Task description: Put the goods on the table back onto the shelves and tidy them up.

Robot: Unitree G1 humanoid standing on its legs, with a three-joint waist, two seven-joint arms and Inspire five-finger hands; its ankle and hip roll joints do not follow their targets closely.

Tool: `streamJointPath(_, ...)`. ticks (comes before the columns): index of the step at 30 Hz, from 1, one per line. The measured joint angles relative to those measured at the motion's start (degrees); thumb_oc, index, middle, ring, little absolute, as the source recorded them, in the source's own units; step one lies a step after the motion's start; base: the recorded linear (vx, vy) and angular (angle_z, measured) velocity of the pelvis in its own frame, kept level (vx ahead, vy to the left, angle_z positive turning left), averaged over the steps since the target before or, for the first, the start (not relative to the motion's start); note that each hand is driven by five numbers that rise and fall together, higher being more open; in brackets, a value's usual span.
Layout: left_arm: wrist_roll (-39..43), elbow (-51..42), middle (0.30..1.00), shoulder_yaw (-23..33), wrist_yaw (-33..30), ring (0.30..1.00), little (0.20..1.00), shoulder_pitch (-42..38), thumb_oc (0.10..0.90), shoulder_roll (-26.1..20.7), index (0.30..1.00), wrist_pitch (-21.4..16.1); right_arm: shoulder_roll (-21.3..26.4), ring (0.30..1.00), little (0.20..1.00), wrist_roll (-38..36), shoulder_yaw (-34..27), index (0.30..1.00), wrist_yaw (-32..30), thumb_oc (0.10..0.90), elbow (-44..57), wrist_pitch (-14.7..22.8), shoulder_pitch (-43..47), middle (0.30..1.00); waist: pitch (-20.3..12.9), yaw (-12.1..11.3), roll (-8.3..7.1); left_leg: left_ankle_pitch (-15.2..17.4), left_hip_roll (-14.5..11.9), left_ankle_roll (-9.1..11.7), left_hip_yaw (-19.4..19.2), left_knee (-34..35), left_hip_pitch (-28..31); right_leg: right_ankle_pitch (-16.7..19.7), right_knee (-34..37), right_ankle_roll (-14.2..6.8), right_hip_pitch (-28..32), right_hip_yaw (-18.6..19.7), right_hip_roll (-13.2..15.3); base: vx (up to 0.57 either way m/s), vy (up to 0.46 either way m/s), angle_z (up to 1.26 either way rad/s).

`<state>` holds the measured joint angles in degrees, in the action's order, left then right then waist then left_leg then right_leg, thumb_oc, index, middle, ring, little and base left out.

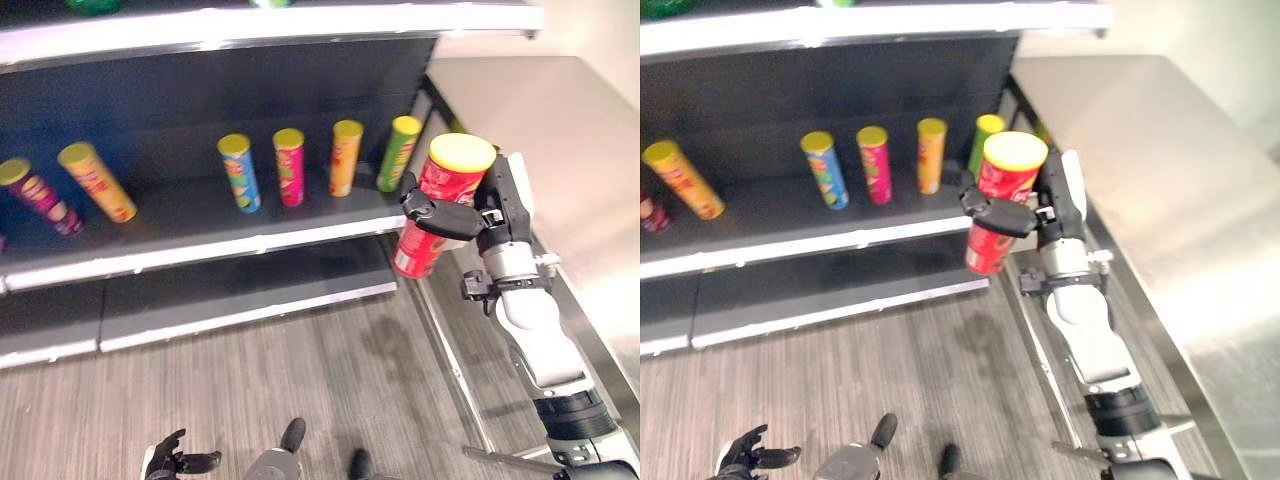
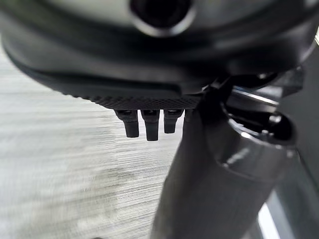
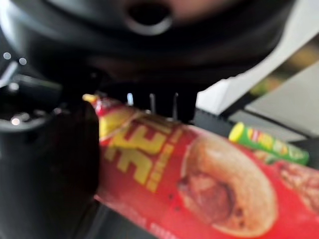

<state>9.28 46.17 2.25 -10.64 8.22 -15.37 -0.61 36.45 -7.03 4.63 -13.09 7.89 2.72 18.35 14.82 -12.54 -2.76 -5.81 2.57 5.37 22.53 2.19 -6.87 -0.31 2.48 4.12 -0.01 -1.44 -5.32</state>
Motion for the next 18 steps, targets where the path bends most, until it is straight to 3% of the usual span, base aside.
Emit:
streamJointPath(1, 0.1, 0.6, 0.900, -2.1, 0.2, 0.900, 0.900, -0.7, 0.800, 0.6, 0.900, 0.5, 0.3, 0.300, 0.300, 0.3, -0.1, 0.300, 0.1, 0.400, -0.8, 0.0, 0.7, 0.300, 0.6, -1.3, 0.64, 0.8, -0.3, 0.6, -2.2, 0.6, -2.0, 2.3, 2.2, 1.0, 0.5, -3.1, 0.4, -0.16, 0.129, 1.40)
streamJointPath(2, 0.1, 1.8, 0.900, -4.5, 0.4, 0.900, 0.900, -2.1, 0.800, 0.4, 0.900, 1.4, 2.3, 0.300, 0.300, 0.6, -0.8, 0.300, -0.3, 0.400, -0.7, 0.0, -0.2, 0.300, 1.9, 1.0, 0.48, 2.8, -0.3, 1.2, -8.3, -2.0, -5.7, 2.3, 2.9, 1.0, 0.4, -8.2, 2.0, -0.05, 0.138, 1.88)
streamJointPath(3, 0.1, 1.2, 0.900, -4.9, 0.4, 0.900, 0.900, -2.2, 0.800, 0.6, 0.900, 1.9, 3.2, 0.300, 0.300, 1.2, -1.1, 0.300, -0.3, 0.400, -0.9, -0.8, -0.4, 0.300, 3.0, 2.2, 0.46, 3.0, -0.7, 0.8, -12.9, -3.0, -7.3, 2.1, 2.9, 0.7, 0.5, -9.9, 2.6, -0.06, 0.140, 1.78)
streamJointPath(5, 0.1, 2.5, 0.900, -3.6, 0.5, 0.900, 0.900, -1.6, 0.800, 1.0, 0.900, 1.6, 3.0, 0.300, 0.300, 2.5, -1.3, 0.300, -0.3, 0.400, -1.4, -1.7, -1.1, 0.300, 3.3, 0.5, 0.27, 3.8, -3.8, 0.8, -15.7, -2.5, -7.4, 2.3, 2.8, 0.6, 0.6, -11.1, 3.3, -0.04, 0.152, 0.65)
streamJointPath(6, 0.2, 3.9, 0.900, -2.0, 0.1, 0.900, 0.900, -1.1, 0.800, 1.5, 0.900, 2.0, 2.5, 0.300, 0.300, 3.2, -1.9, 0.300, -0.3, 0.400, -1.3, -1.7, -2.3, 0.300, 3.3, 1.0, 0.29, 3.6, -5.6, 1.1, -16.8, -2.8, -6.9, 2.0, 2.8, 0.1, 1.3, -12.5, 3.8, -0.05, 0.221, 0.36)
streamJointPath(7, 0.2, 5.2, 0.900, -2.0, -0.2, 0.900, 0.900, -0.6, 0.800, 1.4, 0.900, 2.1, 2.4, 0.300, 0.300, 3.6, -2.1, 0.300, -0.4, 0.400, -1.3, -1.8, -2.6, 0.300, 3.4, 0.7, 0.20, 3.1, -7.3, 2.0, -15.3, -2.8, -5.8, 1.9, 2.8, 0.0, 1.5, -12.7, 4.4, -0.04, 0.241, 0.43)
streamJointPath(10, 0.4, 7.3, 0.900, -1.3, -0.3, 0.900, 0.900, -0.4, 0.800, 1.6, 0.900, 2.3, 0.2, 0.300, 0.300, 3.9, -5.8, 0.300, -1.2, 0.400, -0.3, -1.9, -4.6, 0.300, 3.3, 3.4, 0.33, 1.3, -14.5, 4.9, -14.8, -2.0, -4.3, 1.9, 2.8, -0.6, 2.3, -15.5, 6.0, 0.05, 0.321, 0.47)
streamJointPath(12, 0.7, 7.4, 0.900, -0.9, -0.7, 0.900, 0.900, -0.7, 0.800, 1.6, 0.900, 2.3, -1.8, 0.300, 0.300, 4.0, -8.3, 0.300, -1.8, 0.400, -0.3, -2.3, -5.7, 0.300, 3.2, 4.6, 1.10, 0.2, -18.7, 6.7, -16.4, 0.1, -1.7, 1.7, 2.8, -2.8, 3.6, -16.5, 6.7, 0.09, 0.421, 0.34)
streamJointPath(13, 0.7, 7.3, 0.900, -1.2, -0.7, 0.900, 0.900, -1.1, 0.800, 1.8, 0.900, 2.3, -2.1, 0.300, 0.300, 4.0, -10.2, 0.300, -2.3, 0.400, -0.3, -2.4, -7.0, 0.300, 2.8, 5.9, 2.01, 0.0, -19.4, 7.1, -18.8, 1.7, -0.6, 1.6, 2.8, -4.6, 4.7, -17.9, 7.9, 0.10, 0.597, 0.60)
streamJointPath(14, 0.6, 6.3, 0.900, -3.1, -0.7, 0.900, 0.900, -1.6, 0.800, 2.4, 0.900, 2.1, -2.2, 0.300, 0.300, 4.1, -14.2, 0.300, -2.8, 0.400, 0.0, -2.4, -9.1, 0.300, 1.1, 7.2, 4.76, -0.6, -18.0, 7.5, -22.4, 3.3, 0.8, 2.2, 2.8, -7.6, 5.4, -19.2, 10.2, 0.10, 0.725, 0.53)
streamJointPath(15, -0.4, 5.4, 0.900, -4.5, -0.8, 0.900, 0.900, -2.1, 0.800, 2.8, 0.900, 2.1, -4.9, 0.300, 0.300, 4.7, -16.5, 0.300, -4.1, 0.400, -0.1, -2.6, -10.3, 0.300, -0.5, 8.1, 5.61, -2.2, -12.1, 3.2, -21.8, 3.0, 2.3, 2.7, 2.3, -11.0, 5.1, -18.9, 14.7, 0.10, 0.809, 0.40)
streamJointPath(16, -0.7, 3.1, 0.900, -4.7, -1.2, 0.900, 0.900, -2.5, 0.800, 1.4, 0.900, 2.1, -6.3, 0.300, 0.300, 4.7, -15.4, 0.300, -4.5, 0.400, 0.3, -3.3, -11.8, 0.300, -1.3, 8.5, 3.35, -2.4, -6.4, 0.4, -22.4, 2.9, 1.8, 3.4, 0.2, -11.1, 3.5, -18.6, 20.7, 0.06, 0.614, 0.12)
streamJointPath(18, -1.6, 3.1, 0.900, -4.6, -1.3, 0.900, 0.900, -4.1, 0.800, 0.0, 0.900, 2.1, -6.7, 0.300, 0.300, 4.7, -13.3, 0.300, -4.5, 0.400, 0.5, -3.4, -11.7, 0.300, -1.6, 8.3, 2.55, -1.9, -2.5, -2.3, -23.7, 2.9, 1.6, 5.3, -1.5, -11.4, 2.0, -18.4, 25.0, 0.04, 0.360, 0.00)
